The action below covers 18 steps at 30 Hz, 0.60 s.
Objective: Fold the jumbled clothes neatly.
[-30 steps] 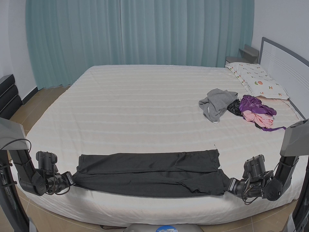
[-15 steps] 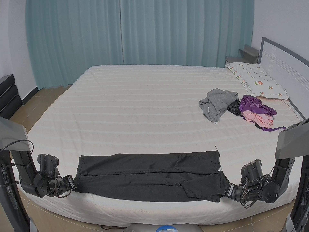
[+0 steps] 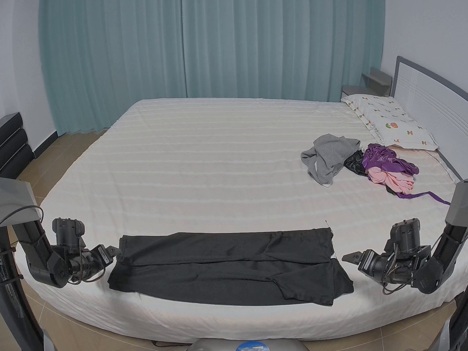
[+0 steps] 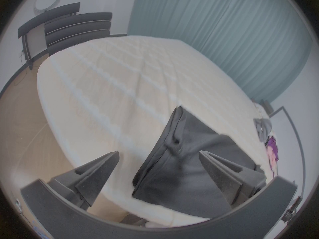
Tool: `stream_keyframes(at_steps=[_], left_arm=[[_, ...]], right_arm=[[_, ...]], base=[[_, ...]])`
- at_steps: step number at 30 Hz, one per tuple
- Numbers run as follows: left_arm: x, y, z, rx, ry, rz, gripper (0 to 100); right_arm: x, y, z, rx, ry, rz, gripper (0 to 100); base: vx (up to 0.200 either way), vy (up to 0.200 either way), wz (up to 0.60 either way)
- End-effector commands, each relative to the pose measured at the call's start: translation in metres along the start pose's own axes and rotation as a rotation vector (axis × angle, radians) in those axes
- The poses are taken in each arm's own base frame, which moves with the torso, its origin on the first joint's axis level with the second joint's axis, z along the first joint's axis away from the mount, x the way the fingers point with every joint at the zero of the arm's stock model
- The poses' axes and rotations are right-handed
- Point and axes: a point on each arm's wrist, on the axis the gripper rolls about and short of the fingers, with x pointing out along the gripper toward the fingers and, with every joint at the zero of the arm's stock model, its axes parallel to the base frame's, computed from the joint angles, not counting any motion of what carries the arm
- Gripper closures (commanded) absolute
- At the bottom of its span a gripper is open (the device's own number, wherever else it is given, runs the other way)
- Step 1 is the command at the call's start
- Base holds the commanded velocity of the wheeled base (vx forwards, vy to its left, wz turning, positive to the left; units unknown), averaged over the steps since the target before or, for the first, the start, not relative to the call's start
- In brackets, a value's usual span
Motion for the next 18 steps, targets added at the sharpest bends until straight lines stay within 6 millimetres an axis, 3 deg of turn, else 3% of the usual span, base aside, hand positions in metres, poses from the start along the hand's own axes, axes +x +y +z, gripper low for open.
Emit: stream_keyframes(at_steps=[1, 7, 18], left_arm=[[0.006, -0.025, 0.017, -0.036, -0.042, -0.076, 0], [0.024, -0.045, 0.017, -0.107, 0.042, -0.081, 0], [0.042, -0.040, 0.010, -0.101, 0.079, -0.047, 0]], right_arm=[[-0.012, 0.003, 0.019, 0.039, -0.077, 0.050, 0], [-0.005, 0.002, 0.014, 0.058, -0.033, 0.057, 0], [-0.004, 0.004, 0.011, 0.052, -0.014, 0.068, 0]], base=[[0.000, 0.000, 0.00], [0.000, 0.000, 0.00], [0.000, 0.000, 0.00]])
